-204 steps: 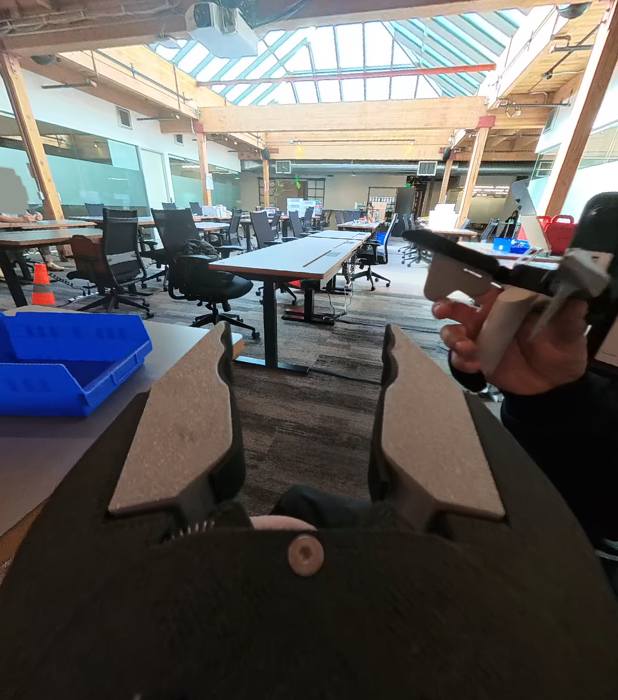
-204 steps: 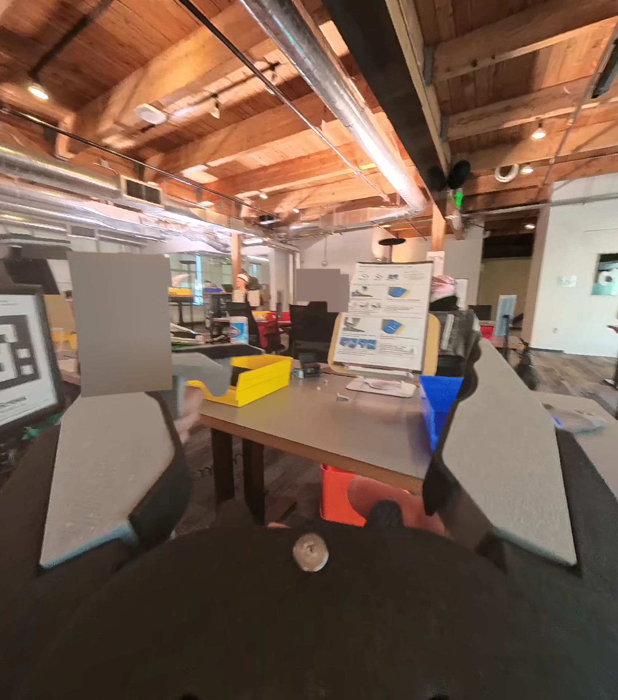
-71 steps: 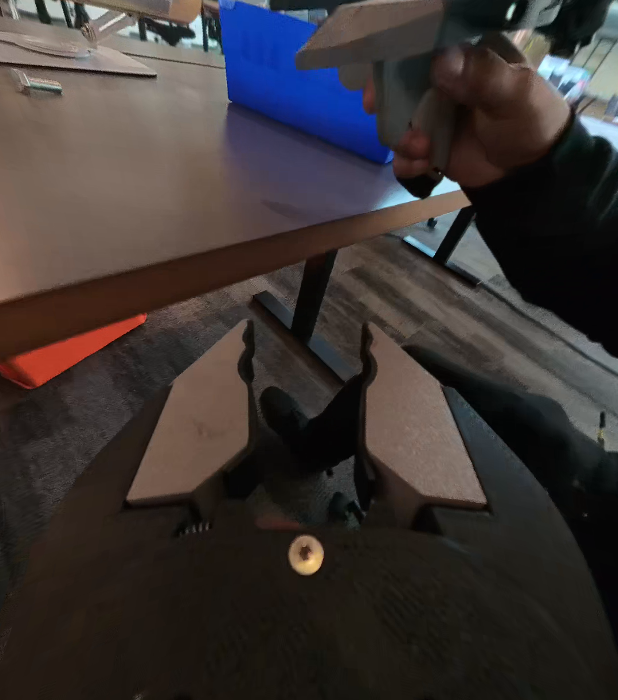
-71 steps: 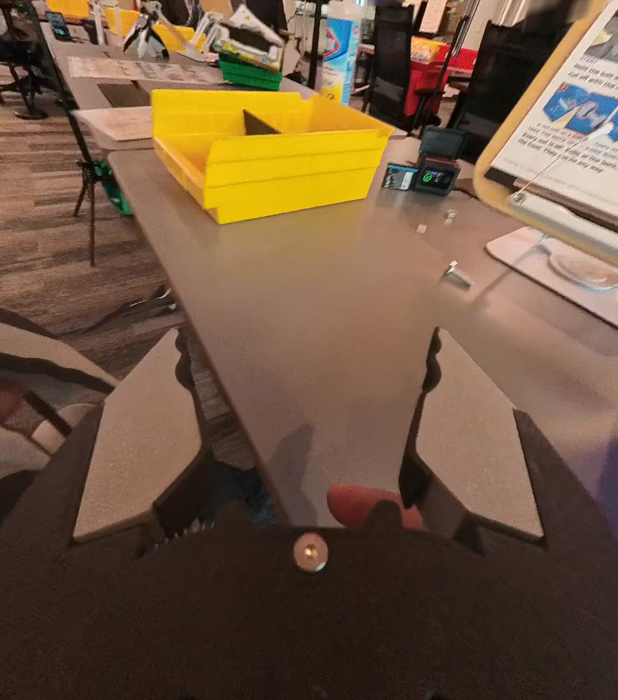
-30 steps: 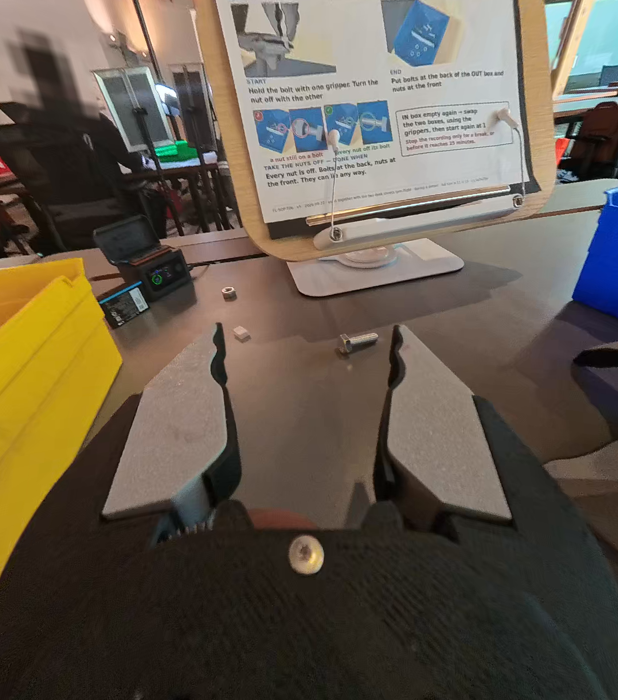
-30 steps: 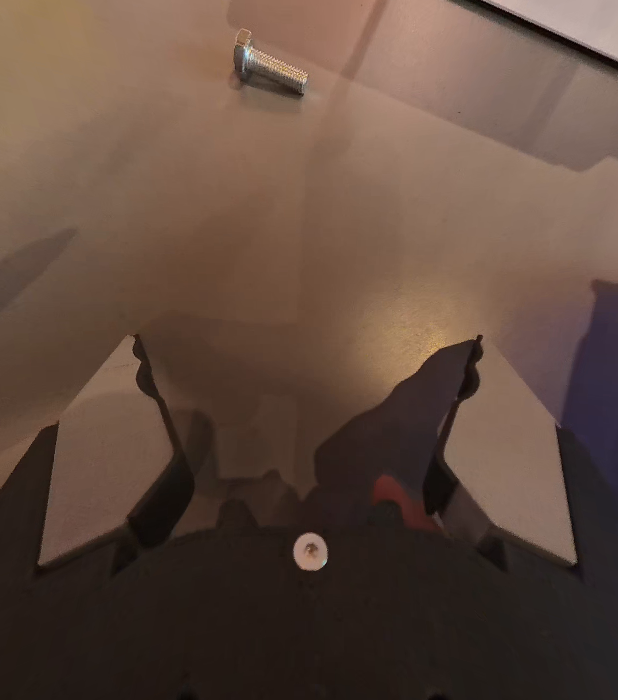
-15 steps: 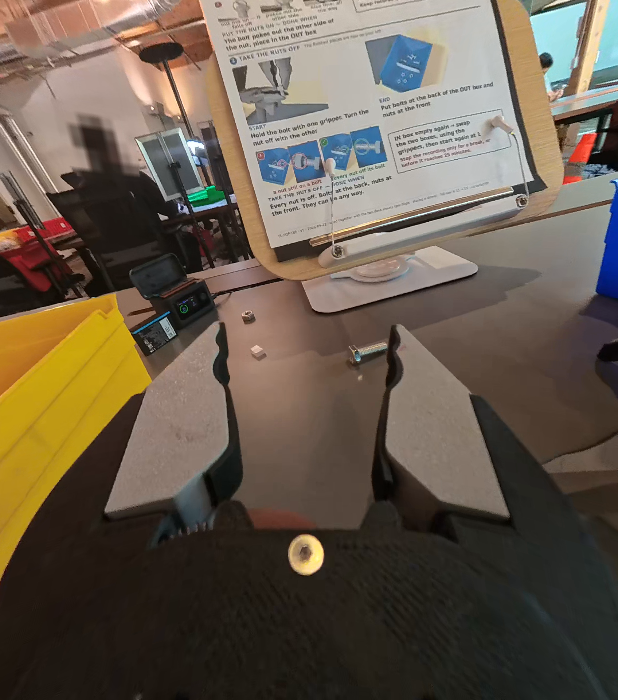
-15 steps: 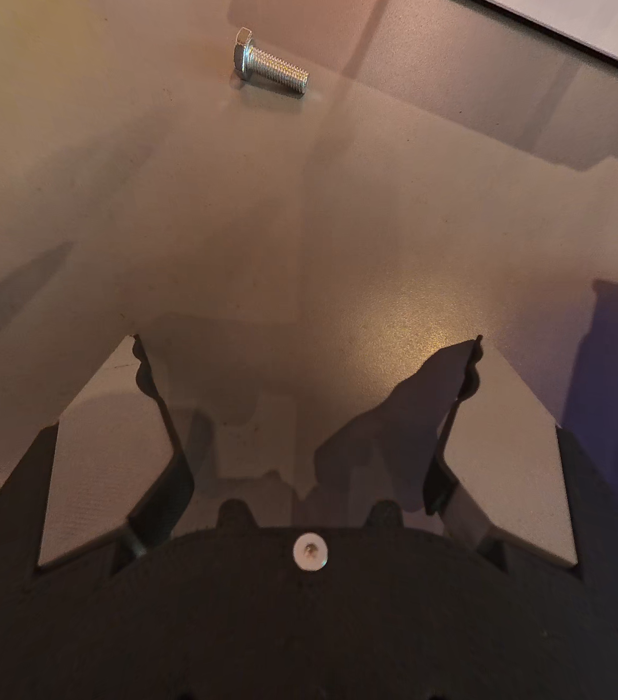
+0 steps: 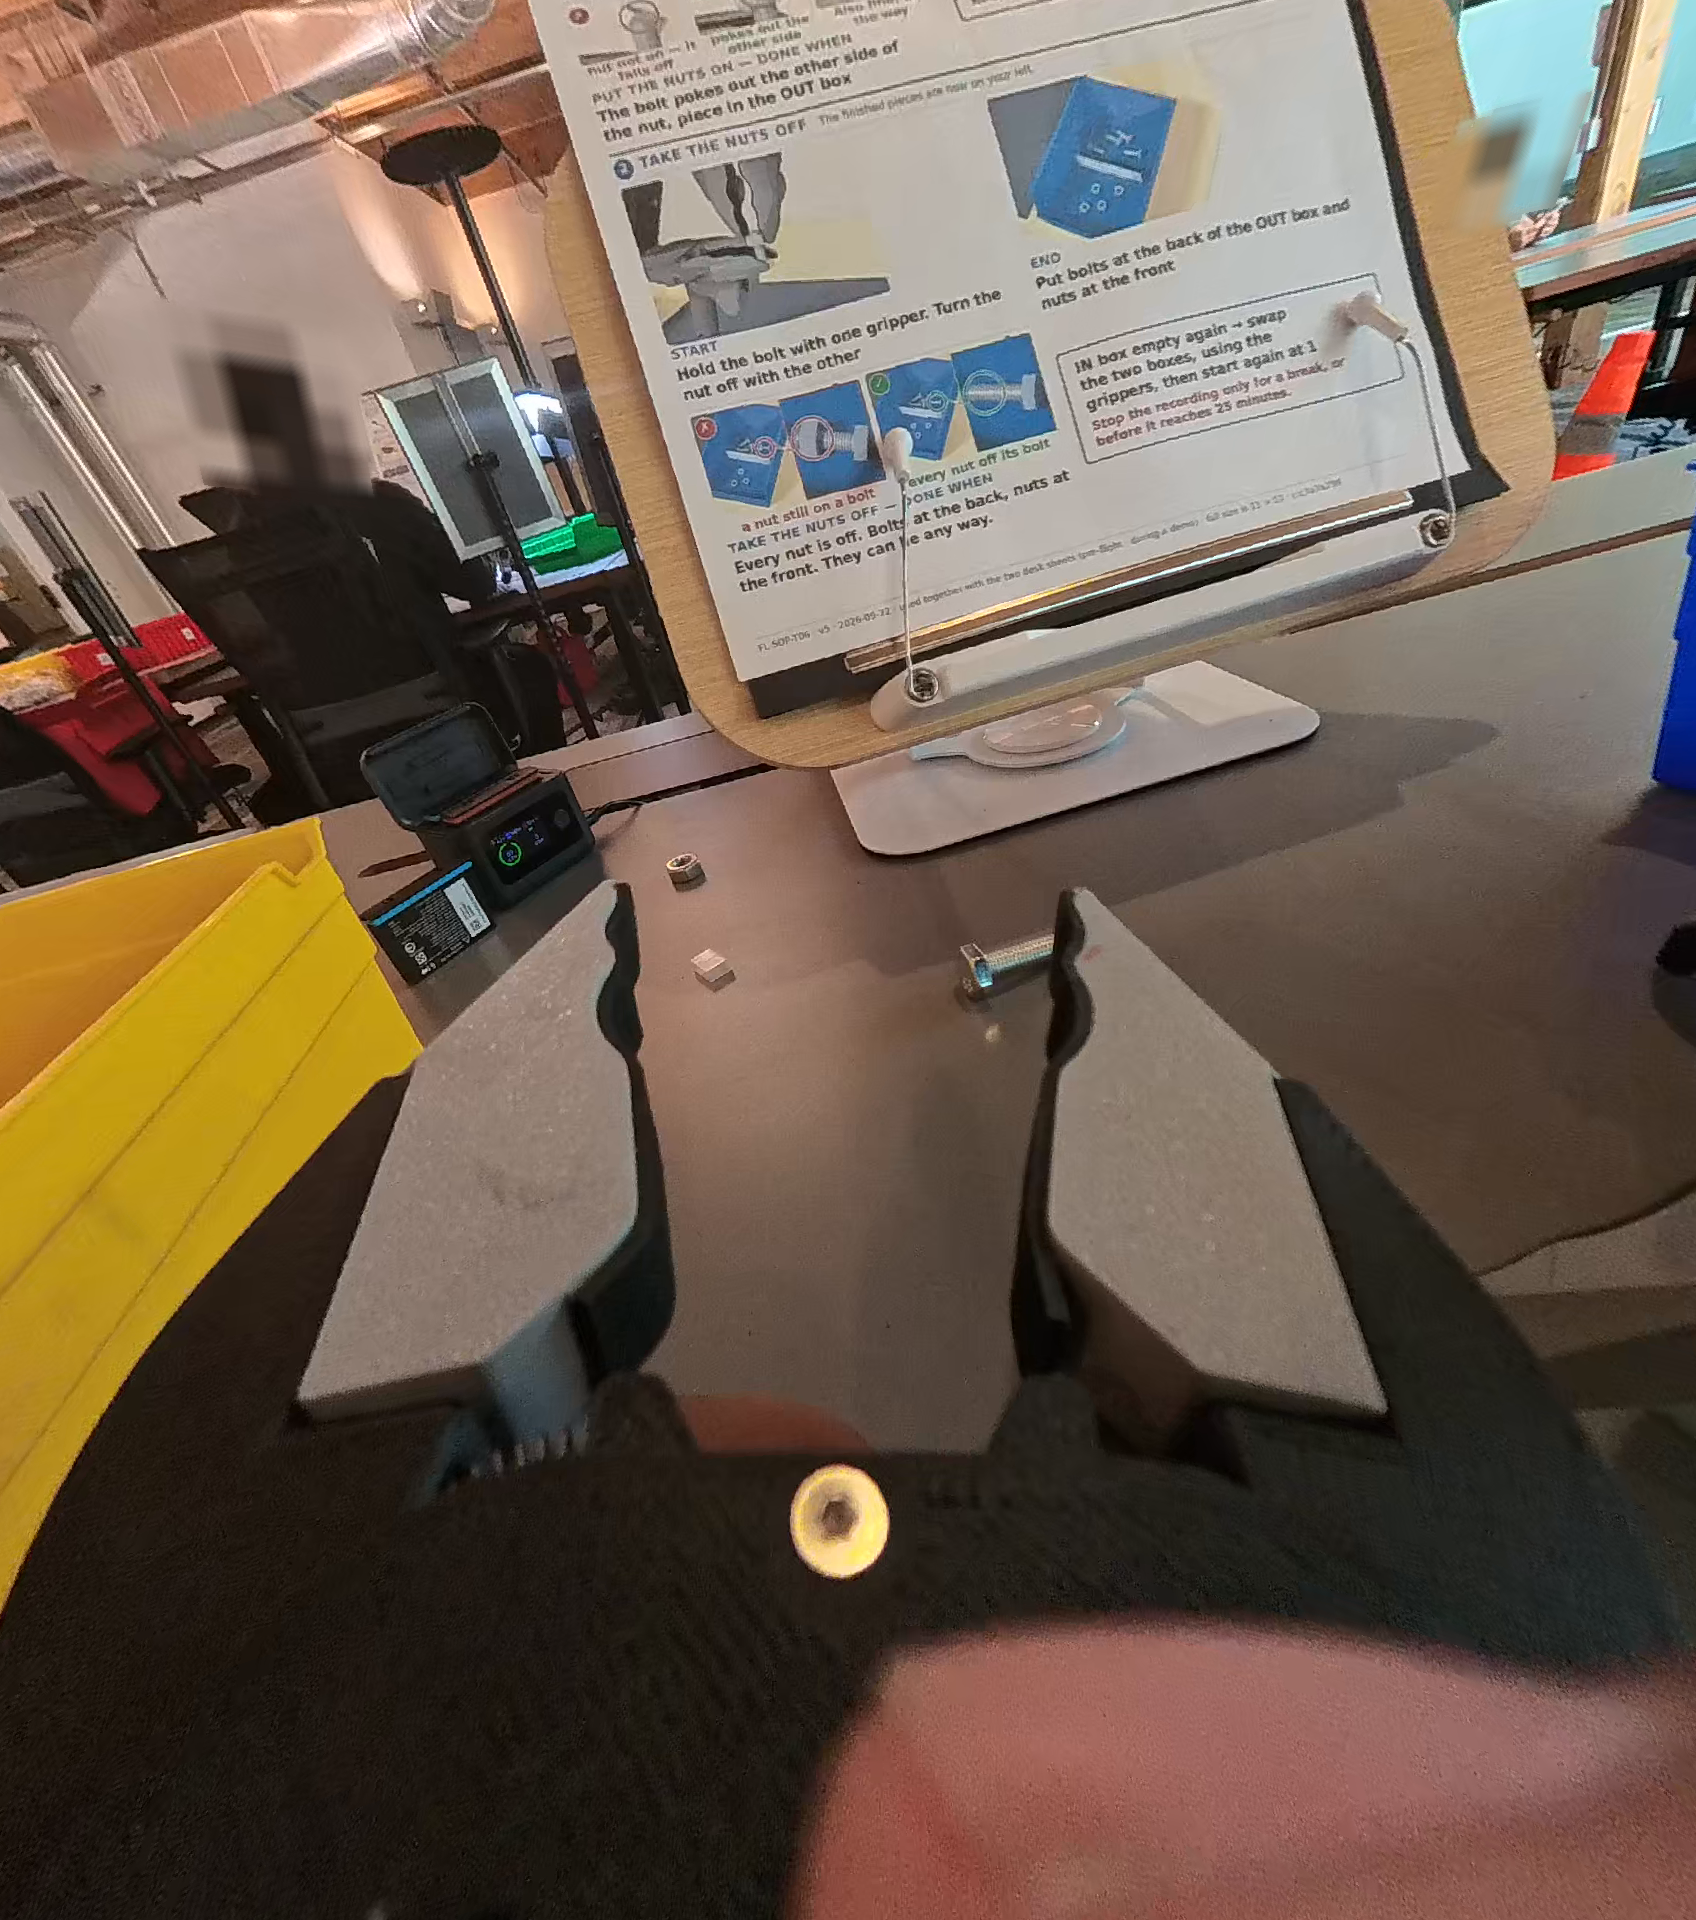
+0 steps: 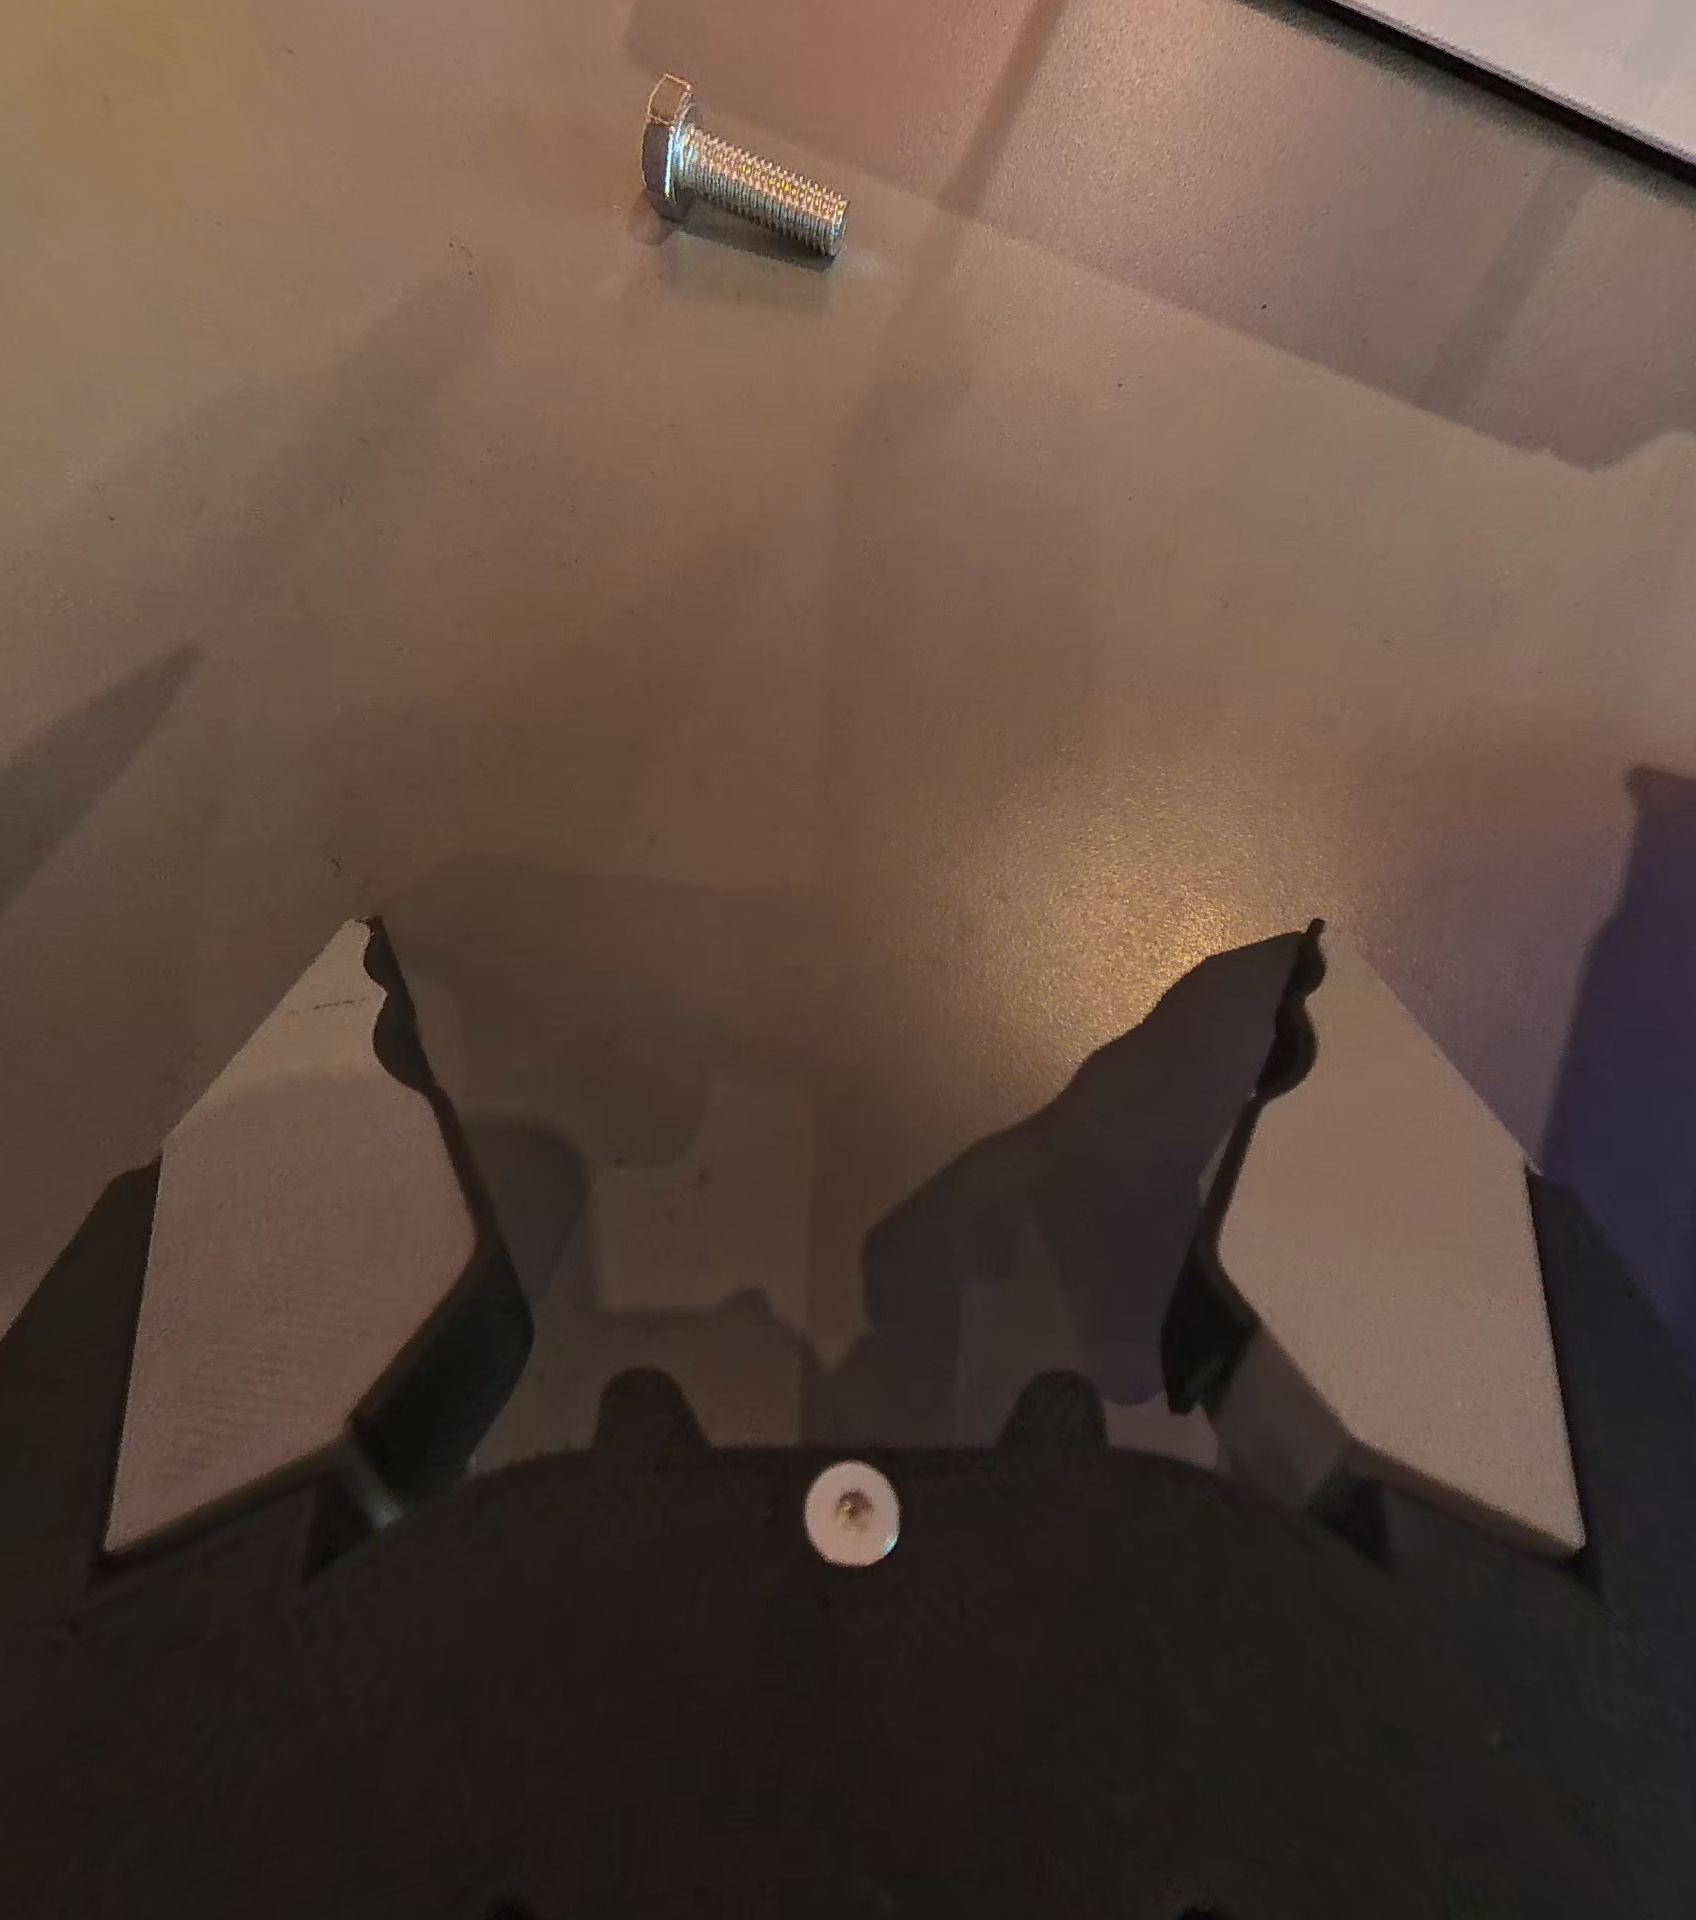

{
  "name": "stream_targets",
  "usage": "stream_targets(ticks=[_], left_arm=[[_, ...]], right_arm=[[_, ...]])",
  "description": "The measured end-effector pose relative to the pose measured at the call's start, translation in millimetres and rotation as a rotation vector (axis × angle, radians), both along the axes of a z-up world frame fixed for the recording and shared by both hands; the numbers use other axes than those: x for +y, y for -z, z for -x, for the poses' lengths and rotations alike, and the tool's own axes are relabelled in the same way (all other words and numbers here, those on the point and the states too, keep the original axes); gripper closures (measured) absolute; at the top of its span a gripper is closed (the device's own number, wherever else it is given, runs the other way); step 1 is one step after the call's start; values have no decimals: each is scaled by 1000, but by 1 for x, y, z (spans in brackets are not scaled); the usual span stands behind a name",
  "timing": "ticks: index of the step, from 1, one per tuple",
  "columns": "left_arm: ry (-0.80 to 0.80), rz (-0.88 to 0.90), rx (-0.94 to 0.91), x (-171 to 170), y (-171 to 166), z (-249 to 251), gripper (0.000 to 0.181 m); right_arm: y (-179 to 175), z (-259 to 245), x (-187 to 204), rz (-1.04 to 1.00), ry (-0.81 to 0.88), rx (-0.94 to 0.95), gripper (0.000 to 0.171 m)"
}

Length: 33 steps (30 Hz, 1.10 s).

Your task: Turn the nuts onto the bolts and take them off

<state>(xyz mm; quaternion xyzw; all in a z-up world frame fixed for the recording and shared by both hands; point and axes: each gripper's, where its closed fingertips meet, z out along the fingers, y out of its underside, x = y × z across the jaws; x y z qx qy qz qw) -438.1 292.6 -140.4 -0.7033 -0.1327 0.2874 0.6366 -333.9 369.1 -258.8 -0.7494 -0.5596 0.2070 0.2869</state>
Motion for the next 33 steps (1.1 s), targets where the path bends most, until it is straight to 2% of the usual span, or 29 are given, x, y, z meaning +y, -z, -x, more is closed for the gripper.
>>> stream_targets(ticks=[33], left_arm=[[3, 12, 11, 0, 1, -1, 114]], right_arm=[[0, 0, 0, 0, 0, 0, 14]])
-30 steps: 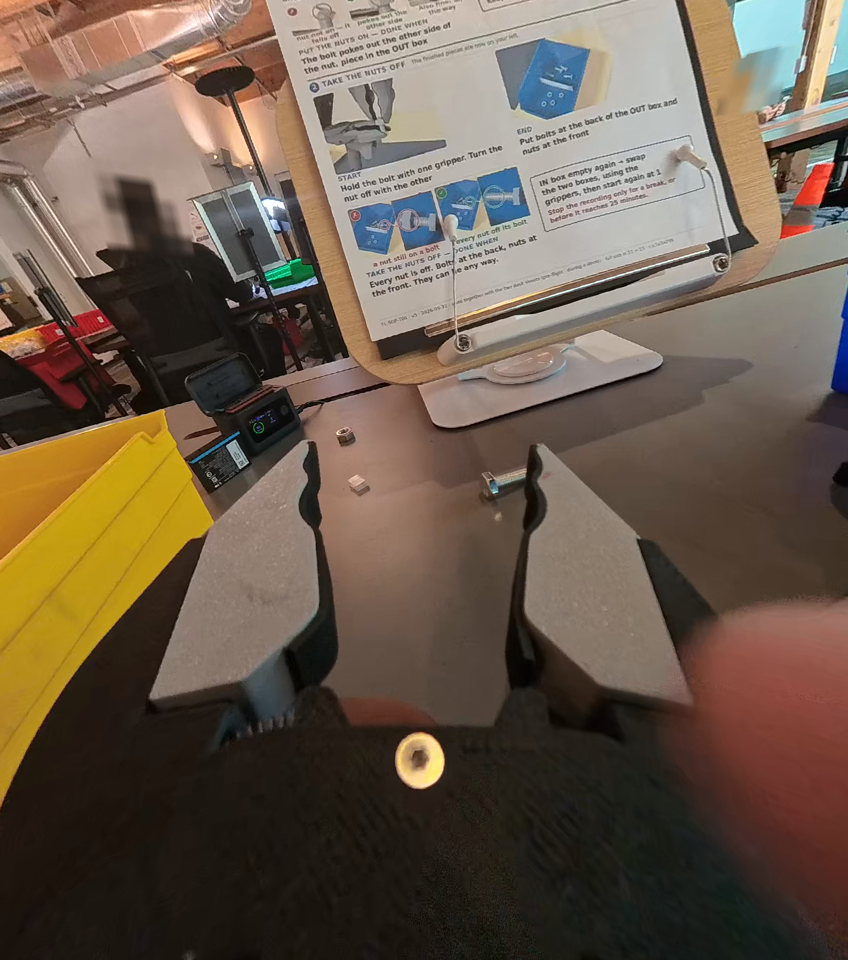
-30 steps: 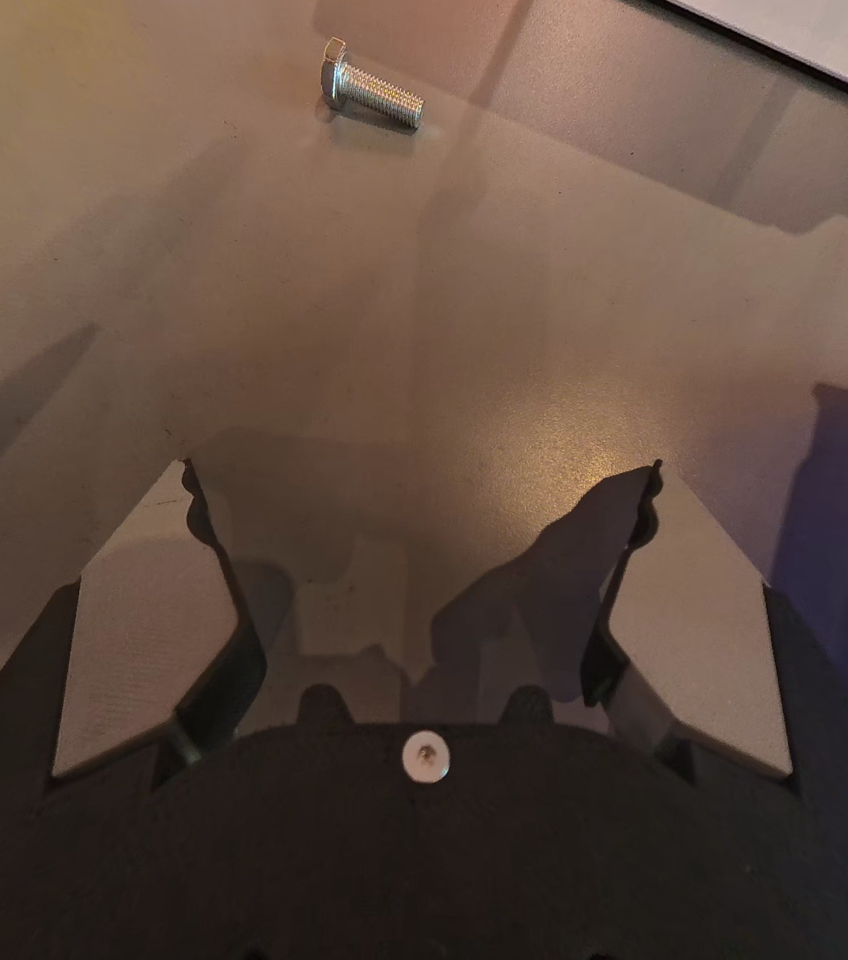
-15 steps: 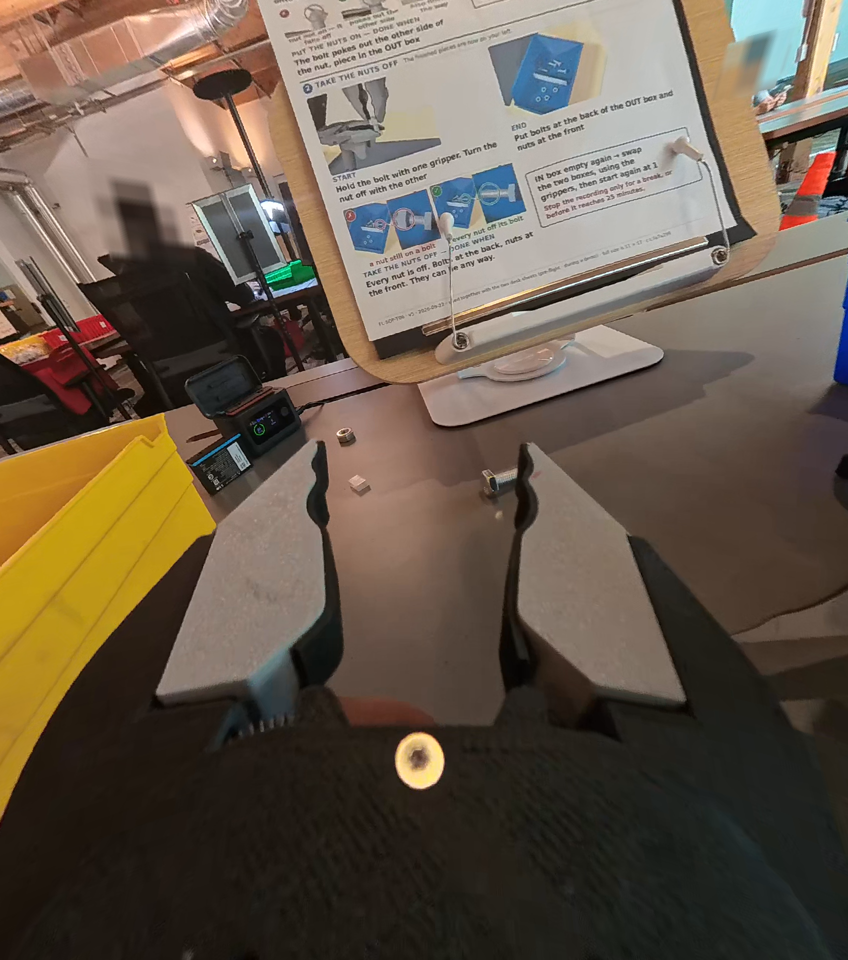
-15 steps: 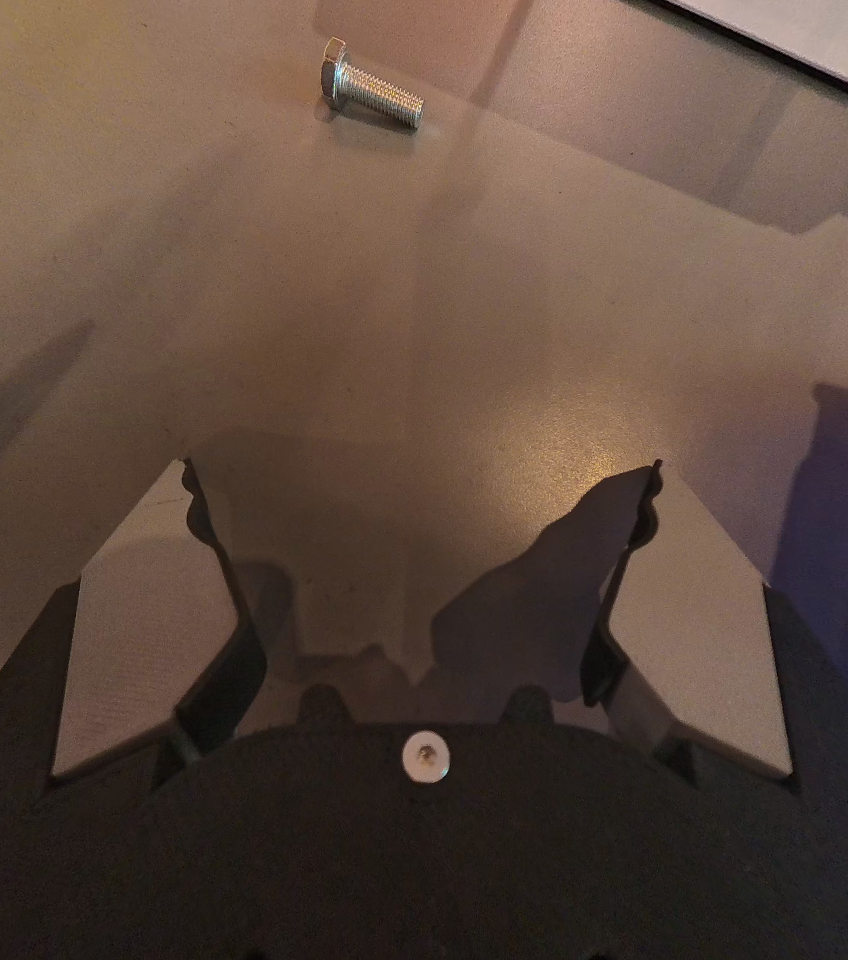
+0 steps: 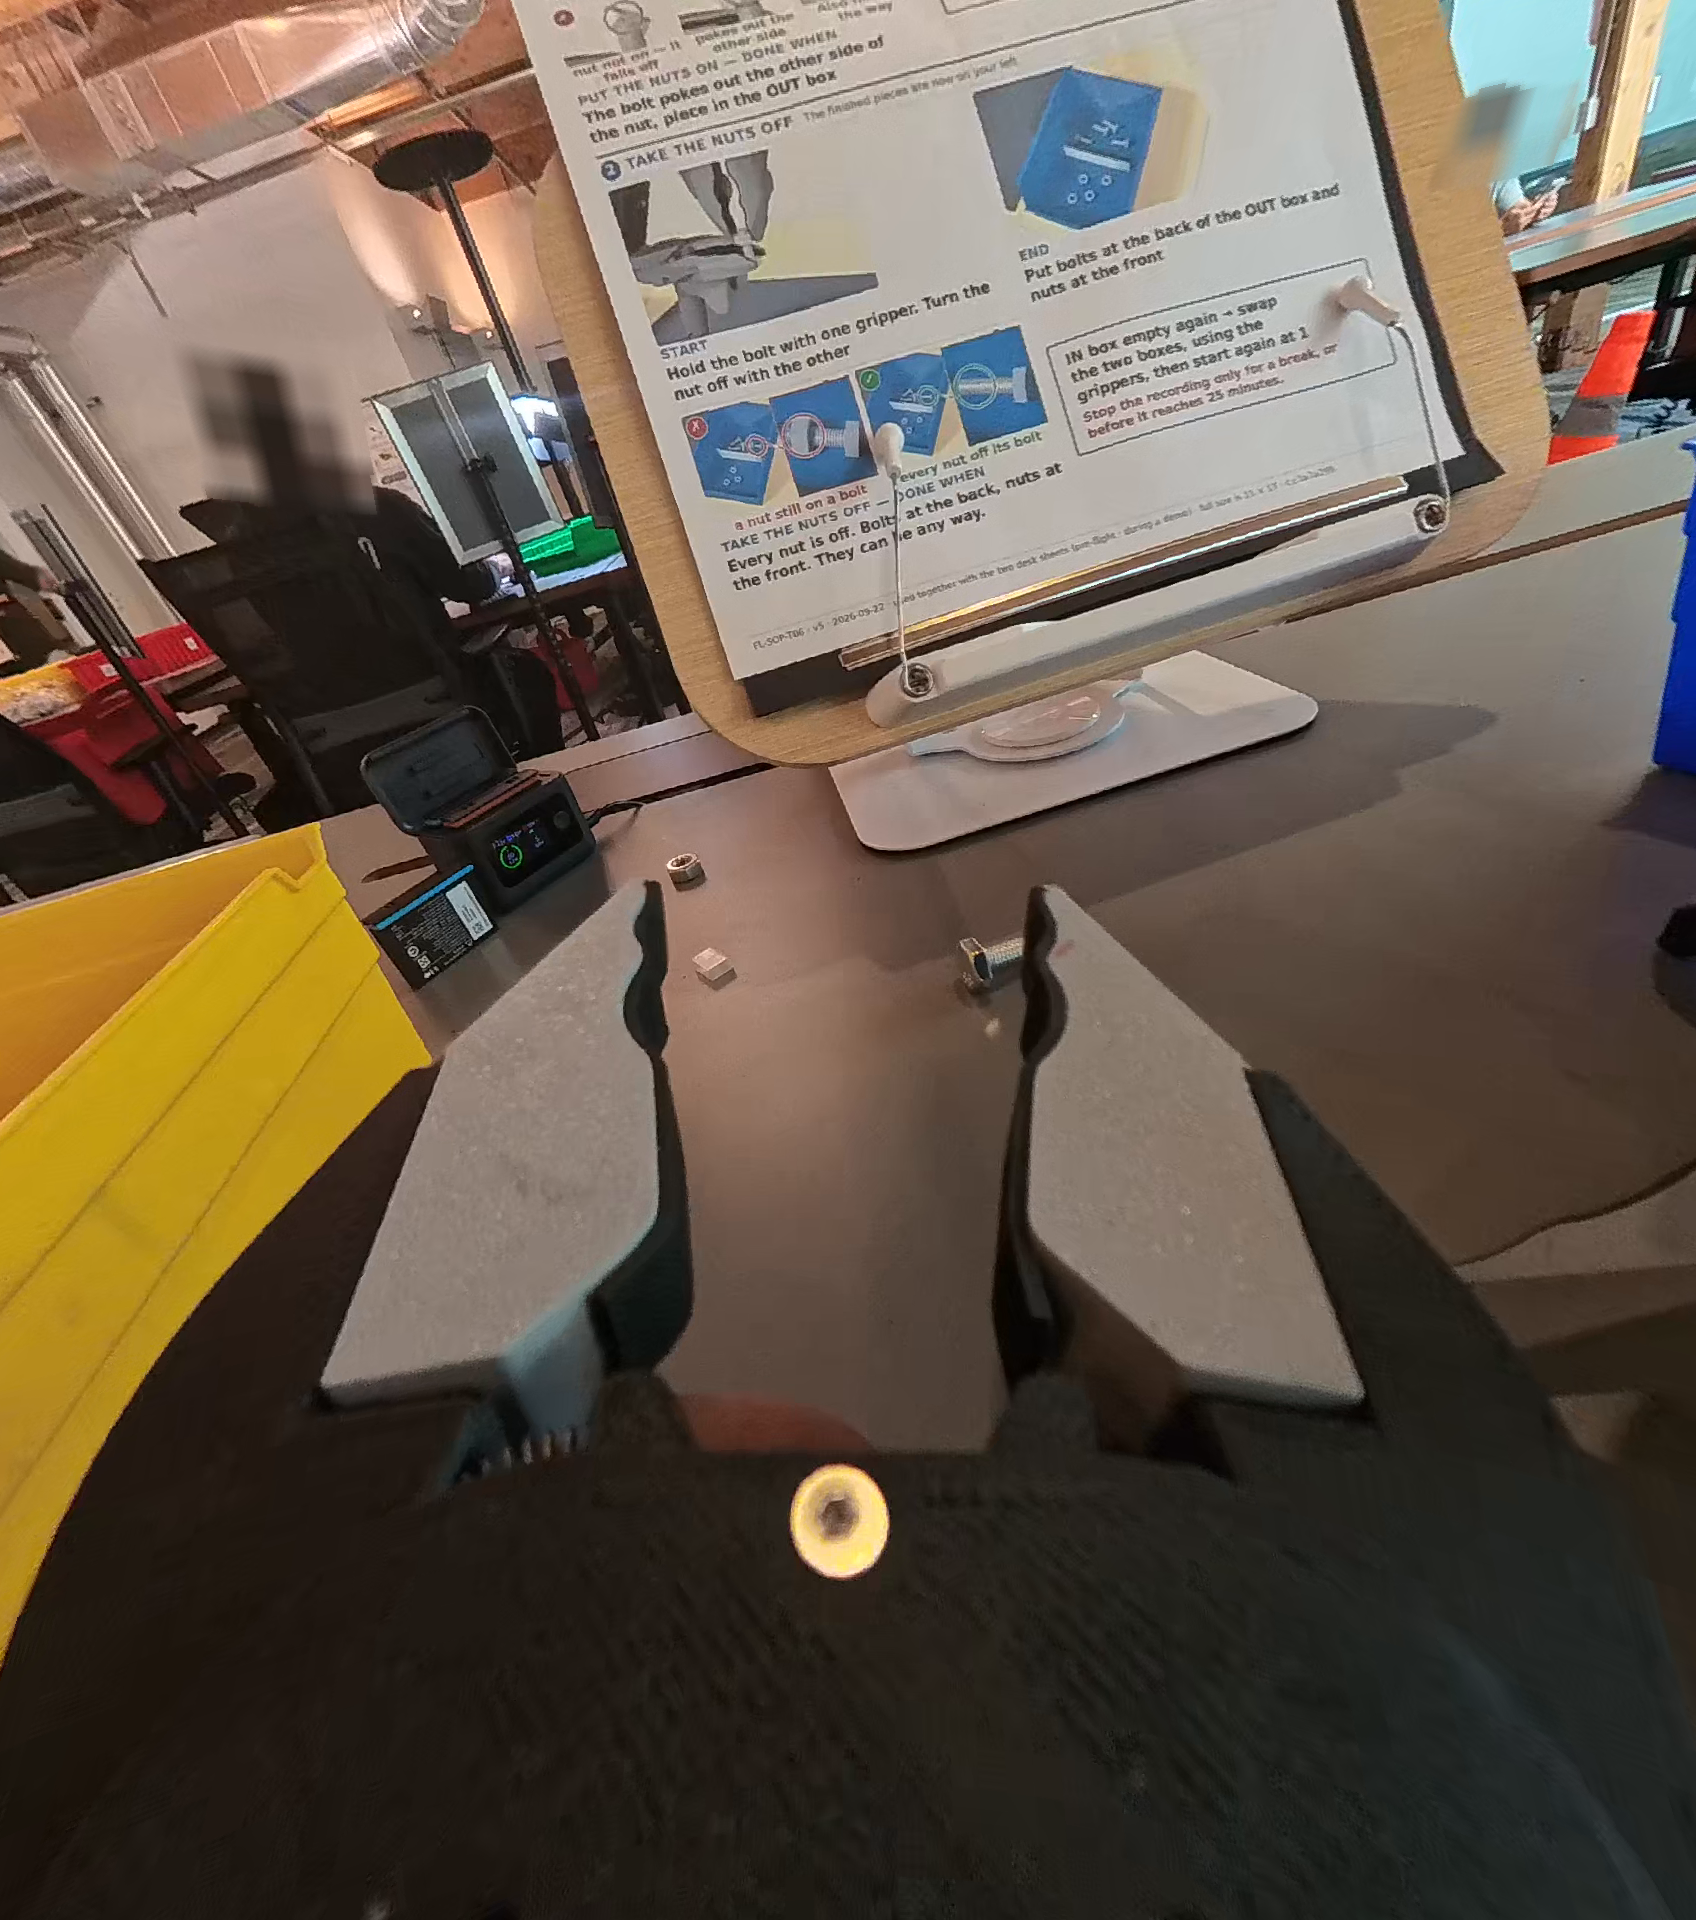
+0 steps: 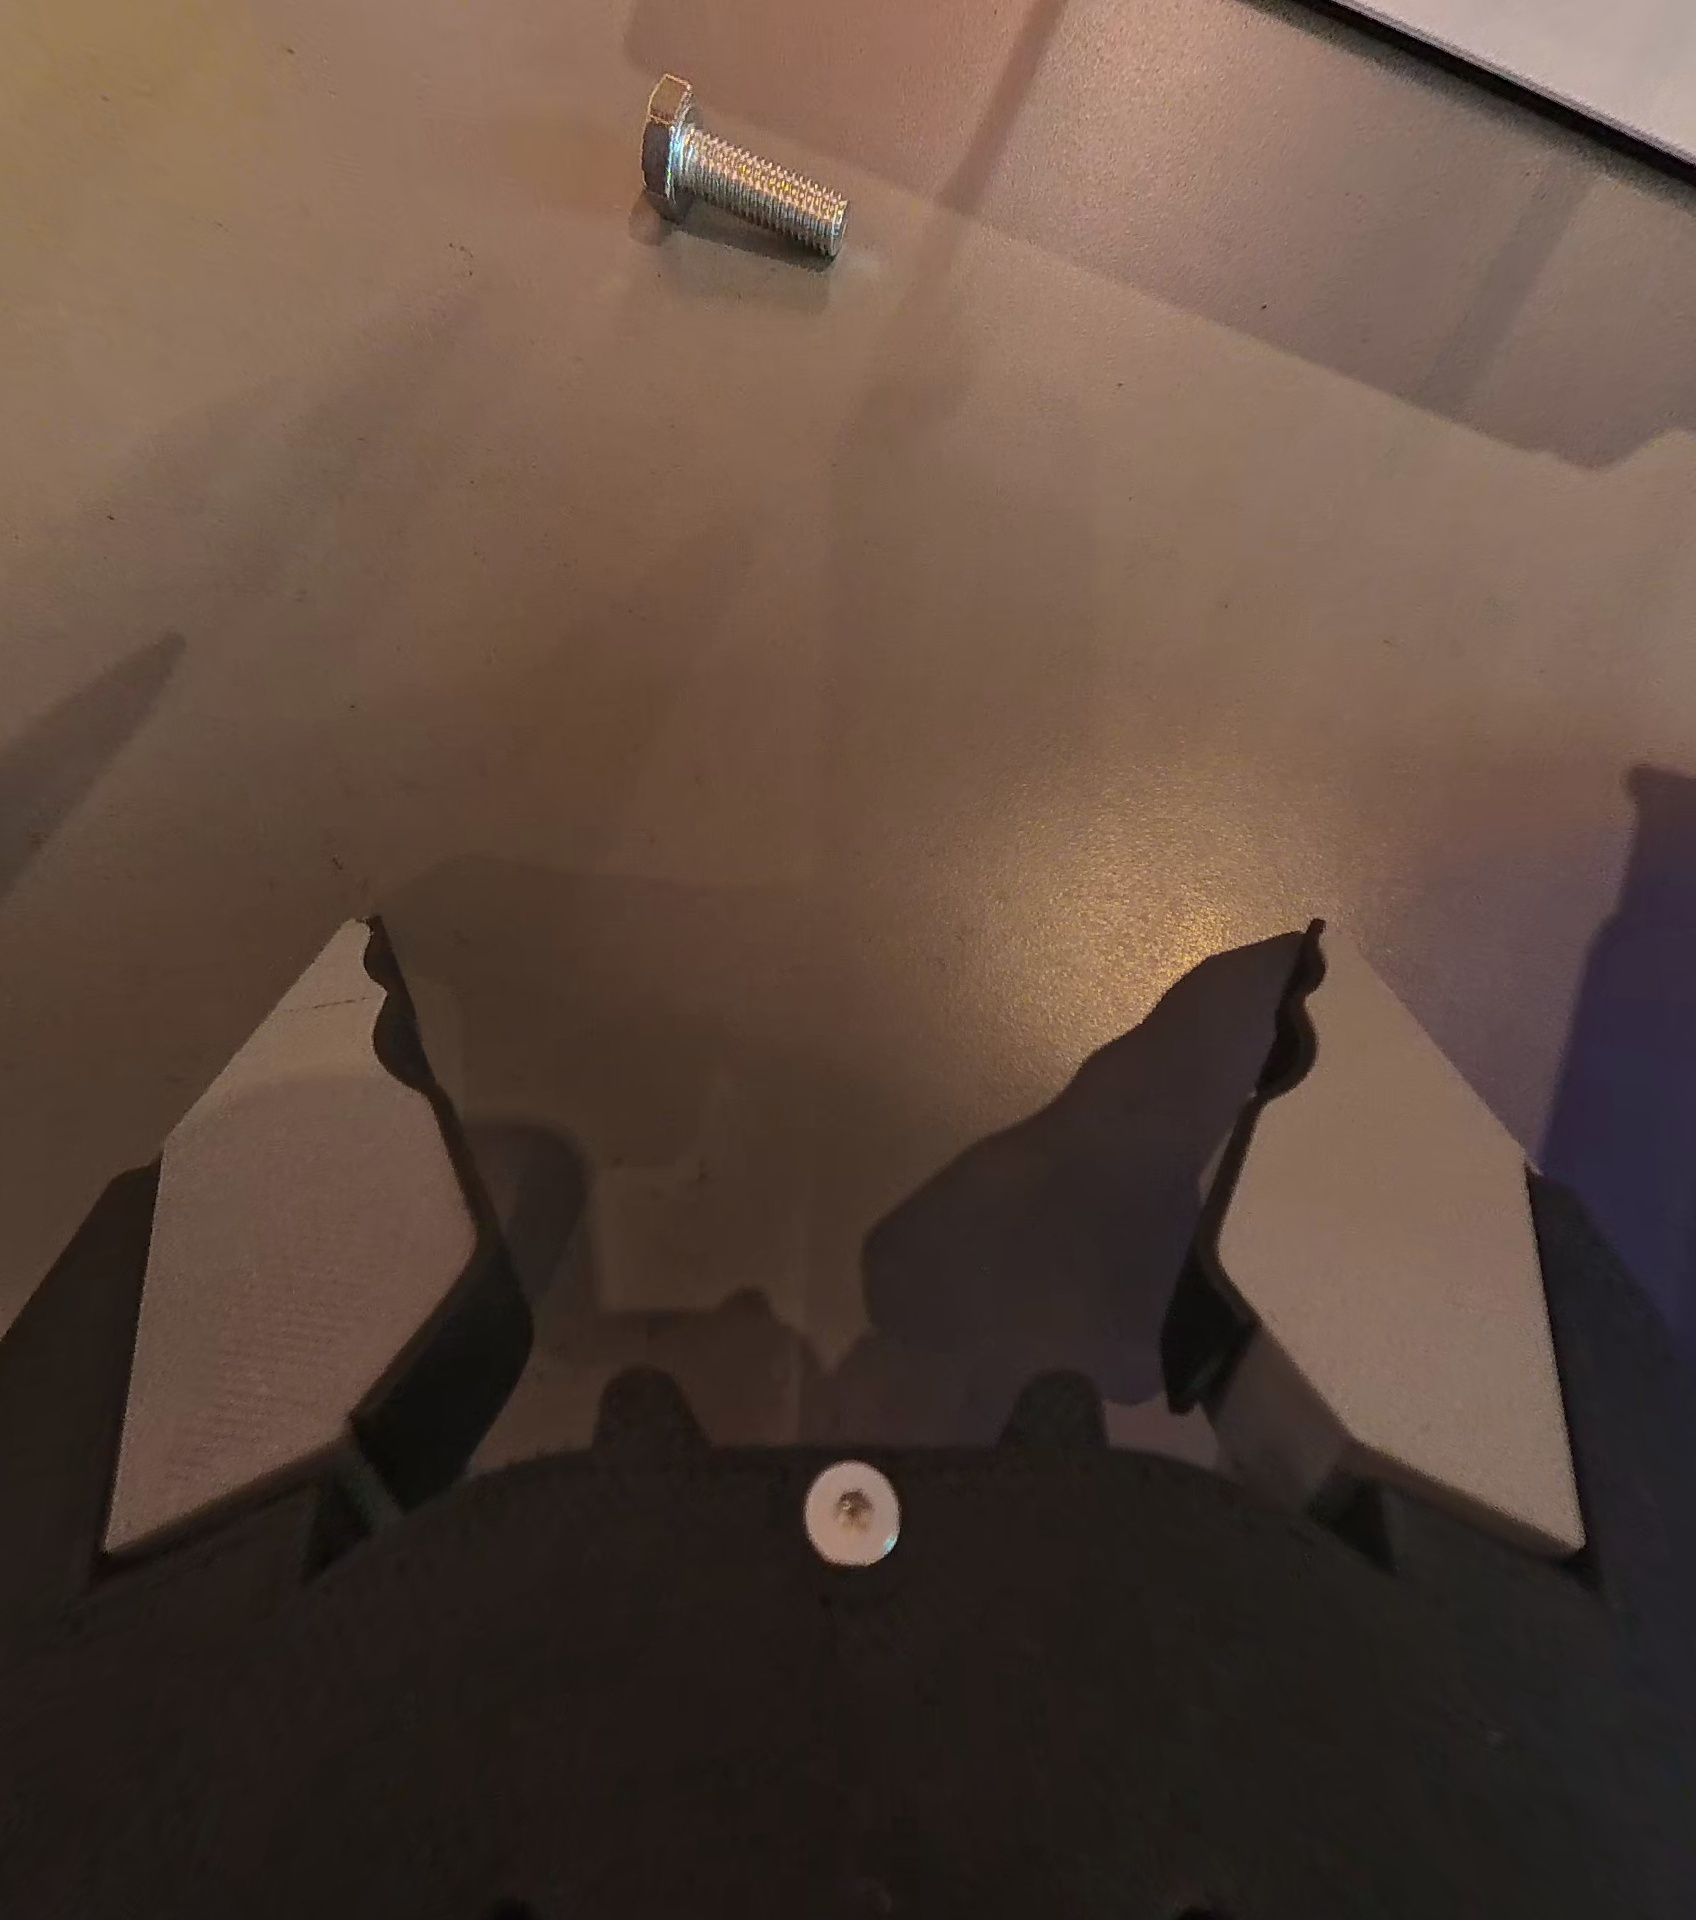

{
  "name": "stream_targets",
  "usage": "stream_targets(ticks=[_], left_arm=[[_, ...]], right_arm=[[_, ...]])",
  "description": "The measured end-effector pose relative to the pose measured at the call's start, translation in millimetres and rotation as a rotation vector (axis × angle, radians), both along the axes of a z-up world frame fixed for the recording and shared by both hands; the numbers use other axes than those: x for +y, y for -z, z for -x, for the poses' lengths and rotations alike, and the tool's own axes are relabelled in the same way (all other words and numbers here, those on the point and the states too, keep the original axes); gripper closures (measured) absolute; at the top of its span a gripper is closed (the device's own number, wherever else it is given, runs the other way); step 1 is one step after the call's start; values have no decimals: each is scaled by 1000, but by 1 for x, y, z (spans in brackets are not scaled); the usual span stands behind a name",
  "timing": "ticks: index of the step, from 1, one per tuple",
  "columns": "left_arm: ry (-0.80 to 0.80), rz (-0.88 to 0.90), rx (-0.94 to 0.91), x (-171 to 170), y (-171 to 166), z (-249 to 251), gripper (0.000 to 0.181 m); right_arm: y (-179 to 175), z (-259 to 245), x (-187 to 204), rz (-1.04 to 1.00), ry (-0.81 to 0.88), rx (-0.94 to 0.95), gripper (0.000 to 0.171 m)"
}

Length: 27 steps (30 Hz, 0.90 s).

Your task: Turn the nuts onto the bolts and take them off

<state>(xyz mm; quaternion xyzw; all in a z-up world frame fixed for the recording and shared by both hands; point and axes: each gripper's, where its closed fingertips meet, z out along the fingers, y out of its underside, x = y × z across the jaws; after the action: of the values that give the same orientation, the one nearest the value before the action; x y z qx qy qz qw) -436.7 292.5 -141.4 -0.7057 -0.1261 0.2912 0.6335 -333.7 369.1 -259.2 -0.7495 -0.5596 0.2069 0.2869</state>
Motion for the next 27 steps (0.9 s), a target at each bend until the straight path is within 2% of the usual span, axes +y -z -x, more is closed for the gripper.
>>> stream_targets(ticks=[12, 19, 25, 26, 27], left_arm=[[10, 9, -17, 1, 2, 0, 115], [27, -5, -21, -1, 1, -1, 110], [99, 8, -31, 3, 3, -9, 99], [114, 6, -34, 4, 3, -11, 99], [133, 7, -40, 4, 3, -12, 100]], right_arm=[[0, 0, 0, 0, 0, 0, 13], [0, 4, 1, 0, -11, 0, 13], [-1, 22, 7, 1, -93, -4, 14], [-1, 25, 10, 3, -93, -14, 15], [-3, 29, 11, -4, -108, -7, 24]])
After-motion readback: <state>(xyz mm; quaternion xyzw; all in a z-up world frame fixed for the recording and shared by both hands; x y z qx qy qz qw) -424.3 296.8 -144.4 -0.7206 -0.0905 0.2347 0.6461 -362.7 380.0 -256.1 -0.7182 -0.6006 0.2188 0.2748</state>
